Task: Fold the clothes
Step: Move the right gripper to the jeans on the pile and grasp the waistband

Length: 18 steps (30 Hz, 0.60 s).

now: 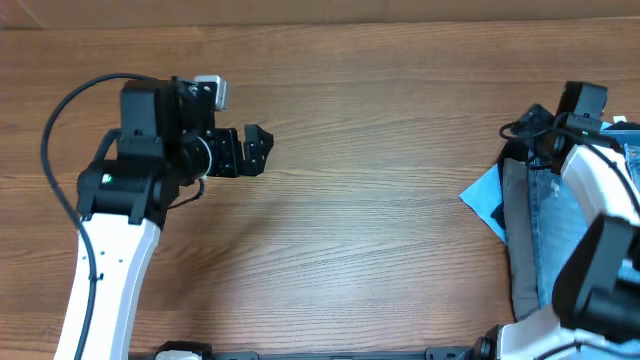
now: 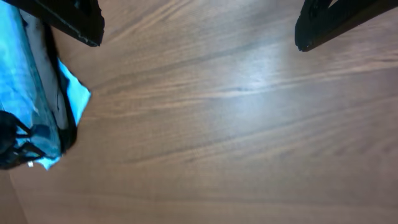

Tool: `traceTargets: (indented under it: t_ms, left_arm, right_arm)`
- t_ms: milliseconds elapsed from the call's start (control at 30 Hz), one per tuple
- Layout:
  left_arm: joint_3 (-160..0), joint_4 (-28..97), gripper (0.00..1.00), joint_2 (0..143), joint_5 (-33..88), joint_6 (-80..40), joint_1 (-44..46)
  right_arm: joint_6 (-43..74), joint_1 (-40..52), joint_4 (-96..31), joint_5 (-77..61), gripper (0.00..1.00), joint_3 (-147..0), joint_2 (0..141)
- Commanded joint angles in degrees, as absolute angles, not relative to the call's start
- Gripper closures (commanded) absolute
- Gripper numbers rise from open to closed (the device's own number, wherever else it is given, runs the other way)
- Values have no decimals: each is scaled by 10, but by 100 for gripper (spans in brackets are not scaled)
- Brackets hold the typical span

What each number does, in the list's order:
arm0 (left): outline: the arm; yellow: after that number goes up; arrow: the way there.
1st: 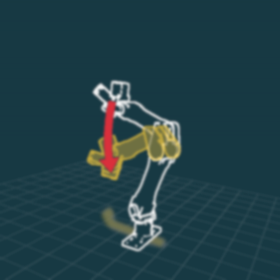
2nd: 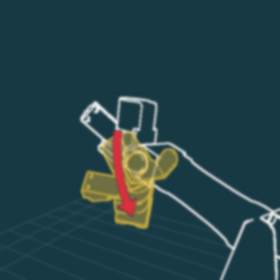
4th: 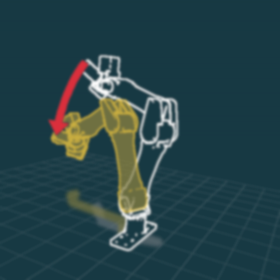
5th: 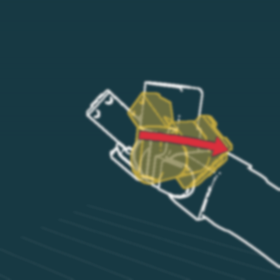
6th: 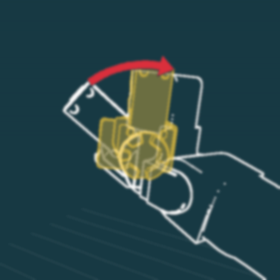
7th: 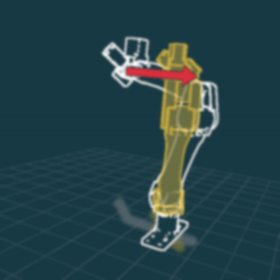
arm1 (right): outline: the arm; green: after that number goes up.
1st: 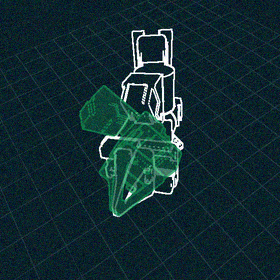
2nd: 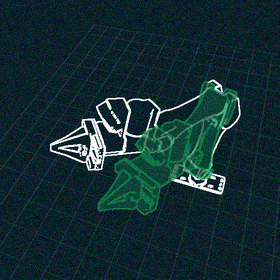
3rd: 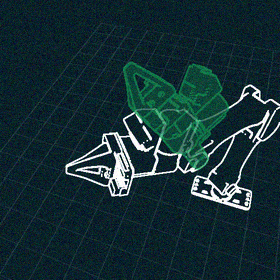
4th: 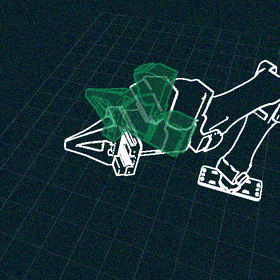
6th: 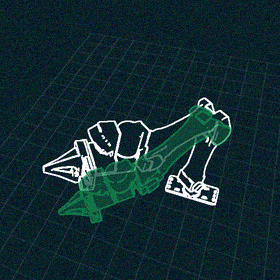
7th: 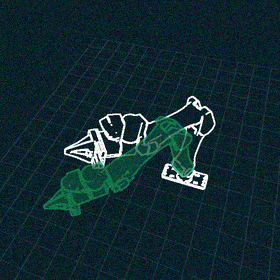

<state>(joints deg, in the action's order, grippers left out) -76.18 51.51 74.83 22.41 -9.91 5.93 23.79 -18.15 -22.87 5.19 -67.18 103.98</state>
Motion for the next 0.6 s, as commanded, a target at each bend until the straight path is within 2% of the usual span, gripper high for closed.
traceTargets:
  t_ms: [0, 167, 300, 467, 500, 567]
  left_arm:
    - [-778, 522, 0, 763, 253, -95, 57]
    - [-778, 533, 0, 775, 251, -94, 57]
    - [-778, 533, 0, 776, 249, -94, 57]
    - [-778, 533, 0, 776, 246, -94, 57]
    - [-778, 533, 0, 776, 247, -94, 57]
    - [-778, 533, 0, 776, 247, -95, 57]
  right_arm:
    - [240, -194, -190, 77, 23, -680, 1075]
    - [241, -201, -147, 85, 30, -680, 1105]
    - [241, -201, -136, 85, 40, -680, 1125]
    - [241, -200, -134, 84, 41, -680, 1152]
    - [241, -200, -133, 86, 44, -680, 1155]
    - [241, -201, -132, 86, 62, -680, 1154]
